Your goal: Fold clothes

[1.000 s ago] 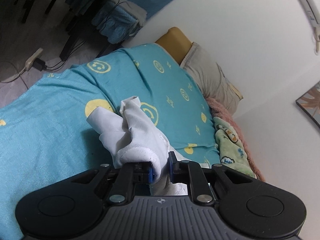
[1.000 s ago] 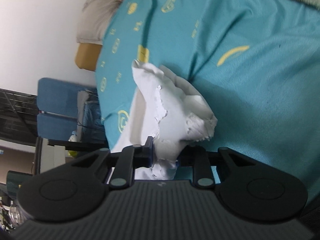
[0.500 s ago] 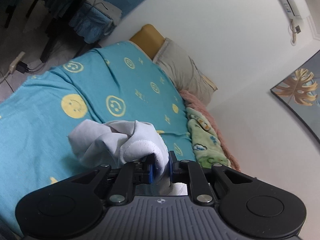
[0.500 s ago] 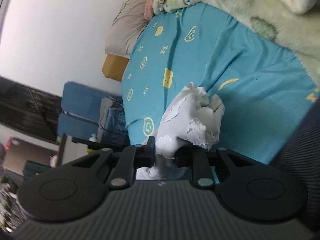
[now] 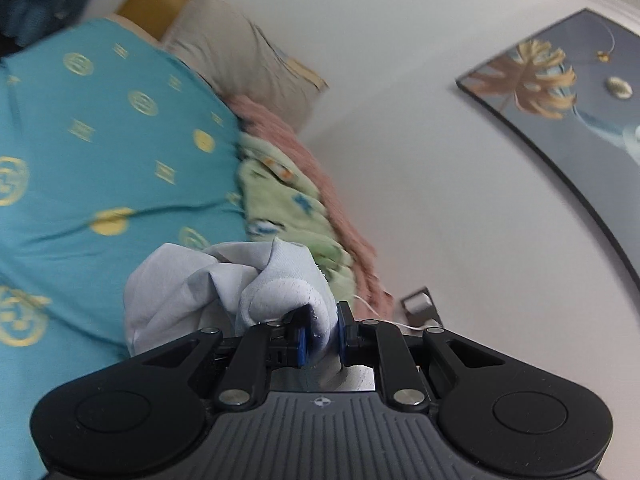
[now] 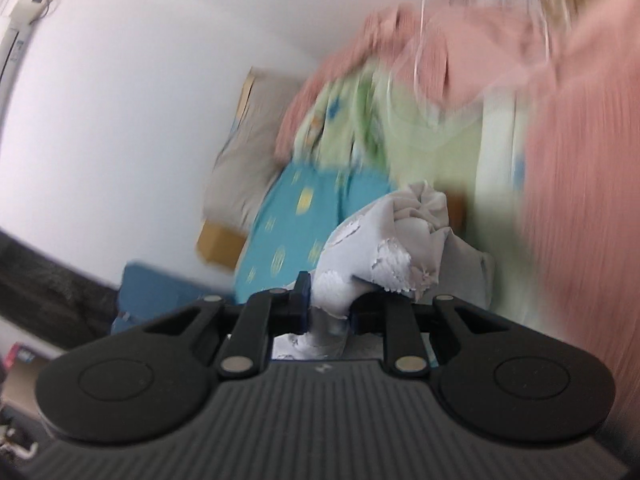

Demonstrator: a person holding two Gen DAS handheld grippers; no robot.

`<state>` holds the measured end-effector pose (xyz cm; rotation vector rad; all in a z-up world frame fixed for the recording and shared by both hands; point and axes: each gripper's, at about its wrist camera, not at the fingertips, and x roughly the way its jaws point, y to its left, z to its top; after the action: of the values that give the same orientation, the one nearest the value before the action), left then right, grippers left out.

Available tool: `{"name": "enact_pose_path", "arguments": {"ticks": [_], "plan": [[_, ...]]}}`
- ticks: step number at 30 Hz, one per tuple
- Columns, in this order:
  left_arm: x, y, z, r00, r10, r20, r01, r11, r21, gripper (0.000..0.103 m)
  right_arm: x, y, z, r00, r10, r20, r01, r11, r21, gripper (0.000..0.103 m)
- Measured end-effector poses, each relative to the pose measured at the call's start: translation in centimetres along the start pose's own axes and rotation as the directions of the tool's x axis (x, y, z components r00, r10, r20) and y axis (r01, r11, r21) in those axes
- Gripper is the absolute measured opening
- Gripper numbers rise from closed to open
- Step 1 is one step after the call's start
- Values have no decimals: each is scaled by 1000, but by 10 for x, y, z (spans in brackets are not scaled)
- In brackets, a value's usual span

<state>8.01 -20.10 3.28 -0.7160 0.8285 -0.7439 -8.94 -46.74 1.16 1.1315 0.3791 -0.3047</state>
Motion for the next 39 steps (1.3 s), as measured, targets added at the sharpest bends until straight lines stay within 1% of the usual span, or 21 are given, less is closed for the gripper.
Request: {"name": "enact_pose_path", "arguments": {"ticks": [2,4,8,9,10,12,14,17,18,19,21,23,25,27,29,30,31,33,34,36,39], "plan": [[44,-26,10,998,-39,-40,39,999,-1,15,-1,5,43,997,-14,74,16,999,-28,21],[86,-55,20,995,-87,-56,87,996,6,15,-7,13,81,986,-17,163,28,998,-64,21],[147,-98,20,983,-179,-50,177,984,-38,16,-23,22,137,948,-4,317,56,986,-156,21],[161,-103,14,981,-189,-47,188,982,-19,17,-26,21,144,937,-13,349,81,980,-182,21],[171,-104,6,982,-186,-46,186,982,13,18,-28,17,147,928,-23,373,108,972,-207,21],[195,-97,-19,986,-142,-84,150,983,102,20,-27,2,143,915,-55,400,168,953,-252,21],[211,-72,-49,984,-87,-156,112,980,164,20,-22,-29,126,923,-111,368,206,951,-229,21],[221,-24,-90,965,11,-263,52,971,232,20,-15,-74,100,929,-194,315,264,944,-196,21],[223,-11,-101,959,28,-284,48,965,257,20,-12,-89,92,929,-221,297,283,941,-186,21],[220,-1,-109,959,23,-282,56,961,269,21,-9,-105,83,928,-248,278,303,937,-176,21],[214,15,-117,963,5,-271,71,960,272,30,-6,-131,66,924,-292,249,336,928,-161,21],[211,16,-114,962,18,-273,60,959,278,34,-13,-129,56,919,-283,276,335,928,-164,22],[203,7,-110,963,46,-267,41,949,312,41,-17,-122,58,908,-316,277,365,920,-146,23],[187,-11,-109,961,79,-266,29,925,378,61,-21,-115,58,900,-347,263,390,911,-132,27],[173,-30,-109,959,113,-259,14,896,444,74,-28,-107,58,896,-372,244,410,903,-128,35],[165,-40,-109,961,125,-245,8,878,479,79,-34,-100,55,897,-365,250,408,900,-149,50],[155,-47,-110,965,133,-226,2,859,512,82,-40,-94,53,898,-359,256,407,897,-171,72],[130,-63,-113,973,139,-186,-8,819,573,90,-55,-81,45,900,-332,283,398,891,-221,89],[117,-69,-114,976,136,-171,-8,804,595,92,-62,-73,40,898,-327,294,403,880,-250,88],[87,-81,-115,985,112,-130,-7,783,622,102,-76,-59,29,900,-314,303,403,863,-304,88],[46,-97,-115,993,96,-75,-24,760,650,103,-98,-41,9,905,-291,311,395,844,-362,88]]}}
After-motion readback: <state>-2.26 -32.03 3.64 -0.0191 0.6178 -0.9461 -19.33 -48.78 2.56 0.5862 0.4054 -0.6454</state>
